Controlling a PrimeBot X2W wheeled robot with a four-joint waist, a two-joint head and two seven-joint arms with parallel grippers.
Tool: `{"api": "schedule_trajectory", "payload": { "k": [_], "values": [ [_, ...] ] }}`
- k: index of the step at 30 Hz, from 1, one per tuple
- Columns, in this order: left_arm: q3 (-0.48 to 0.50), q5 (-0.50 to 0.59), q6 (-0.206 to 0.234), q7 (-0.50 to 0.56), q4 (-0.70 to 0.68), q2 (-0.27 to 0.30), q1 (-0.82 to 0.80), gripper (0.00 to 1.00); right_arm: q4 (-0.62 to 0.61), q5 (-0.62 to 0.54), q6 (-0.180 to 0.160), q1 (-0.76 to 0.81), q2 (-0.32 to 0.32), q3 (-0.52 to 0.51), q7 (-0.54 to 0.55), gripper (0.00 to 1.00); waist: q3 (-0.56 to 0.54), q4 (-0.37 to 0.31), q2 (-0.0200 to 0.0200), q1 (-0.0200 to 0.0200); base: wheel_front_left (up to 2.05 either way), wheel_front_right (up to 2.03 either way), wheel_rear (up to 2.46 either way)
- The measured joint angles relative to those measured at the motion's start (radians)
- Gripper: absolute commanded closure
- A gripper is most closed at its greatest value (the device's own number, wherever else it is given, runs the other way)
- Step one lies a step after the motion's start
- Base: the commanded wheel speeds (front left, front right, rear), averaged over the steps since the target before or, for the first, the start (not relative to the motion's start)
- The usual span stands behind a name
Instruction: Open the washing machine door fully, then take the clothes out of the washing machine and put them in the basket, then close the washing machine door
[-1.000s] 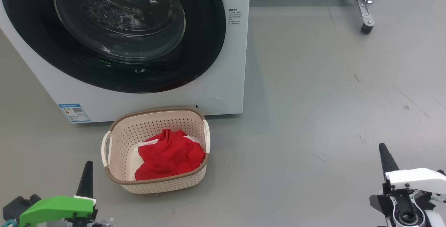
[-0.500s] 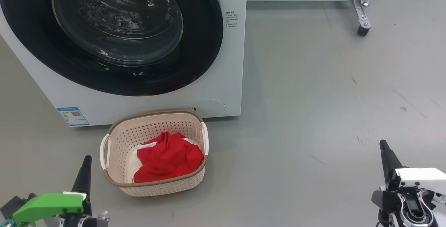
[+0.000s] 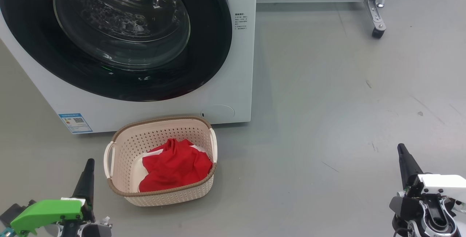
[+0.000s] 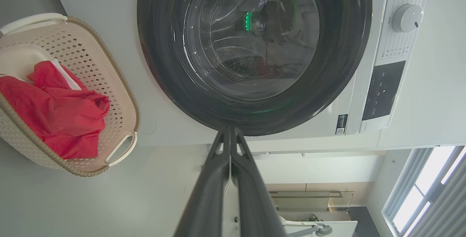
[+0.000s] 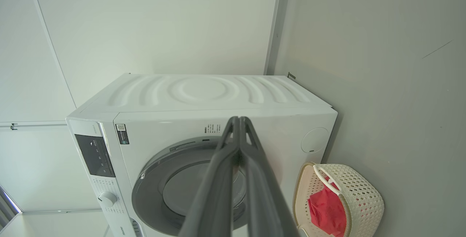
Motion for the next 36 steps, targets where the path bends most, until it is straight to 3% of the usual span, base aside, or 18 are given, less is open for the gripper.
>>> {"api": "schedule_trajectory", "payload": {
  "k": [36],
  "values": [
    [0.0,0.0,0.0,0.0,-0.001,0.0,0.0,1.0,-0.003,0.004,0.0,0.0,0.0,0.001,0.0,1.0,0.0,0.0,0.0,0.0,0.0,0.0,0.0]
  ]
}}
